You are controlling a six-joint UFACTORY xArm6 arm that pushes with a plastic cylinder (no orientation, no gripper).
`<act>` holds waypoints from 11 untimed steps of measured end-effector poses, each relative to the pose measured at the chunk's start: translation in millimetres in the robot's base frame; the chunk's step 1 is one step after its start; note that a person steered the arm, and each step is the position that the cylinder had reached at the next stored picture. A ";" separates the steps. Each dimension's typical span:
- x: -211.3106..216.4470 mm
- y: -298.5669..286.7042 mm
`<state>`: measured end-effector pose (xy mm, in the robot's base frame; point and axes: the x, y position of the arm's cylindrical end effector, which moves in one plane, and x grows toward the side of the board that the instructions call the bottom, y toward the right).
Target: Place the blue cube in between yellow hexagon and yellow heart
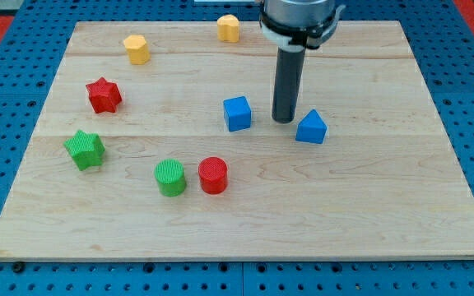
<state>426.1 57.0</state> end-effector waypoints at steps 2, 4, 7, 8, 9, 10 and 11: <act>-6.1 -78.7; -55.4 -66.6; -121.3 -13.4; -127.9 -49.3; -132.4 -82.7; -139.8 -105.1; -139.8 -141.2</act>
<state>286.3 -84.1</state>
